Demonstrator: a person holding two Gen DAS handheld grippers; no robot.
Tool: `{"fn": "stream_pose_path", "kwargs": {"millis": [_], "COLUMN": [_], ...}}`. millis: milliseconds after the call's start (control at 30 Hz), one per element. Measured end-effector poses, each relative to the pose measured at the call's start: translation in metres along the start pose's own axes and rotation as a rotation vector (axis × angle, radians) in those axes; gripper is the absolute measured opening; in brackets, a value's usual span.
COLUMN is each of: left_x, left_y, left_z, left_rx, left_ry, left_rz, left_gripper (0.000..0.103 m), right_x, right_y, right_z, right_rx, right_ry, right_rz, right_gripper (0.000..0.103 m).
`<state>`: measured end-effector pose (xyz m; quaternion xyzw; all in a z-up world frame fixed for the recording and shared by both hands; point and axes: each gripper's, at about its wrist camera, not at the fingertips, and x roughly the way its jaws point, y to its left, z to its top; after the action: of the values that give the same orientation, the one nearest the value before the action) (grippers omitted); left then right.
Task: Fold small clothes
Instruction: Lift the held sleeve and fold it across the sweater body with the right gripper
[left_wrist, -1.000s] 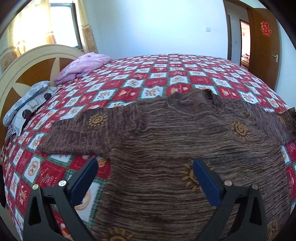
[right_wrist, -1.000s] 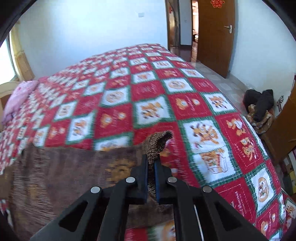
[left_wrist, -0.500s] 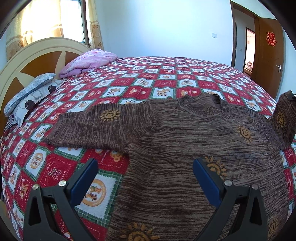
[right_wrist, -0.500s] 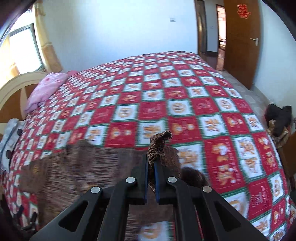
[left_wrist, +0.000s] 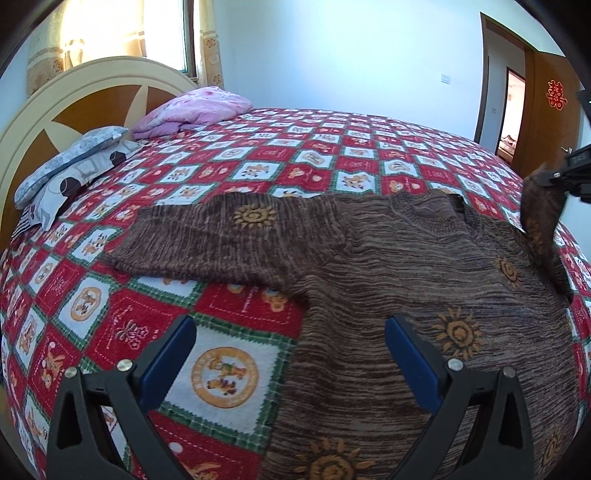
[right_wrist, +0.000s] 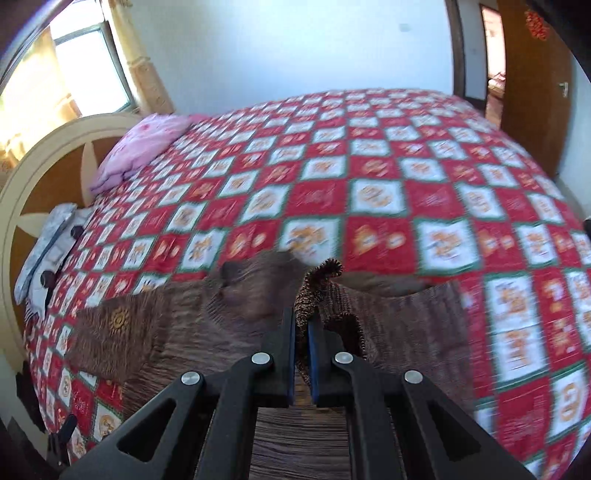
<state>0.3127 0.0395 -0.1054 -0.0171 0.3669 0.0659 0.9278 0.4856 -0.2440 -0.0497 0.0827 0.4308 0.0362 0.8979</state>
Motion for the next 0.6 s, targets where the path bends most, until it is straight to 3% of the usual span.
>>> {"fn": "stream_pose_path", "kwargs": {"millis": [300,400,433,467,533,600], "left_x": [-0.001,0.000,0.001,0.003,0.006,0.009], "left_y": [0.000,-0.001,-0.001,-0.002,-0.003,-0.007], "left_z": [-0.002,0.000,0.000,0.001,0.003,0.005], "left_rx": [0.029,0.036,0.038,0.040,0.040,0.052], "left_ry": [0.007,0.016,0.020,0.030,0.051,0.068], "left_rz": [0.005,0.008,0.008,-0.001,-0.017,-0.032], "left_gripper": [0.103,0.103,0.103,0.103,0.095,0.093], "right_x": [0.084,0.080,0.075,0.069,0.045,0.024], "right_y": [0.046,0.048,0.047,0.044,0.033,0.019], "right_z": [-0.057,-0.066,-0.068,-0.070,-0.076,-0.086], "right_rx": [-0.048,-0.087,-0.089,-0.083,-0.067,-0.070], "right_ry": [0.076,0.053,0.061,0.065,0.036,0.010], "right_rz": [0.014,0.073,0.131,0.179,0.226,0.193], "right_gripper": [0.006,0.023,0.045,0.056,0.056,0.056]}}
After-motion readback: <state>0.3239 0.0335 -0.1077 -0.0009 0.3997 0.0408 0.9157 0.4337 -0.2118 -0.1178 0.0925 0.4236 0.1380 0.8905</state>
